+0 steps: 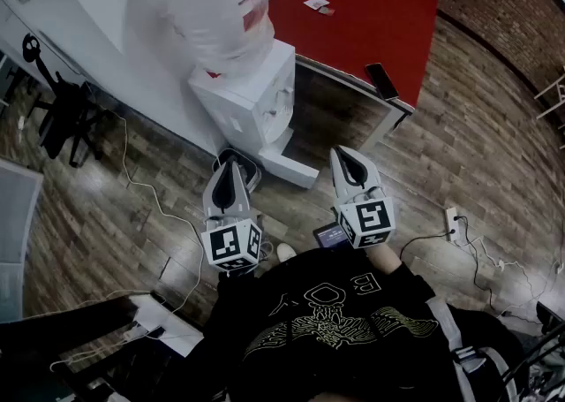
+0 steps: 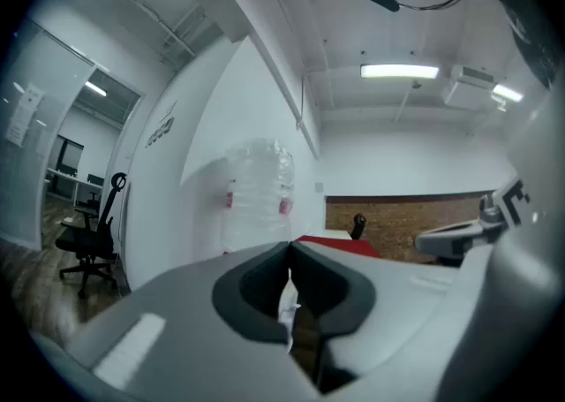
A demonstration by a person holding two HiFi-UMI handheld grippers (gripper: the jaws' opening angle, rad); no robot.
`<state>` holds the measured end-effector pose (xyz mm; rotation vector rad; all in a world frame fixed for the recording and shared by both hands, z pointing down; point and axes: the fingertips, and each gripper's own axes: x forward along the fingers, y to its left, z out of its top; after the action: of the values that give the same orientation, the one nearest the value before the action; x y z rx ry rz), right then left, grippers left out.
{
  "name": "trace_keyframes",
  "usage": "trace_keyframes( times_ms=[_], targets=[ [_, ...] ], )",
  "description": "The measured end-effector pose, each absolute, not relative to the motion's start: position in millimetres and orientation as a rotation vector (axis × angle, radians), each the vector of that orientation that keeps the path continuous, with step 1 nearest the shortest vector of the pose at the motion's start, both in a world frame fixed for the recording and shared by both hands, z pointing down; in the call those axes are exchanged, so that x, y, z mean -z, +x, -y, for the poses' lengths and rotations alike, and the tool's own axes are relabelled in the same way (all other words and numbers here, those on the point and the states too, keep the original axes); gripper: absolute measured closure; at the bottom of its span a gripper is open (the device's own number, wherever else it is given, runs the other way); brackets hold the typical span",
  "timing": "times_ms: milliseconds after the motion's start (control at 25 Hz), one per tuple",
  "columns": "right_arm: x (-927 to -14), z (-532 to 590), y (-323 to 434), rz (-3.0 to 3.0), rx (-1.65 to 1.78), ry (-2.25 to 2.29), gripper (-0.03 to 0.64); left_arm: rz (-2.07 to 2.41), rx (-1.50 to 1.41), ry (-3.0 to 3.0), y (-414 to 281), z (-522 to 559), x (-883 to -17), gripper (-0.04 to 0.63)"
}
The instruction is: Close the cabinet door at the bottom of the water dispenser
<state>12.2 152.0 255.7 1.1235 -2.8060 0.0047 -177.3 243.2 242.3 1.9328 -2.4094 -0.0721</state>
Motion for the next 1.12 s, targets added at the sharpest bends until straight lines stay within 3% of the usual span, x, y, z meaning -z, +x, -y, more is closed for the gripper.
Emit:
trace_keyframes(
  times_ms=[520,1120],
  targets=[
    [-284.1,-158.1,-6.1,2.747,-0.061,1.153,0.621,2.256,0.081,2.009,-181.9,-203.8,-270.5,0.588],
    [-297.3,-46.5,5.0,2.729,-0.173,1.173,0.621,2.171,-0.008,2.146,-155.9,-85.4,-263.9,0.588]
  ],
)
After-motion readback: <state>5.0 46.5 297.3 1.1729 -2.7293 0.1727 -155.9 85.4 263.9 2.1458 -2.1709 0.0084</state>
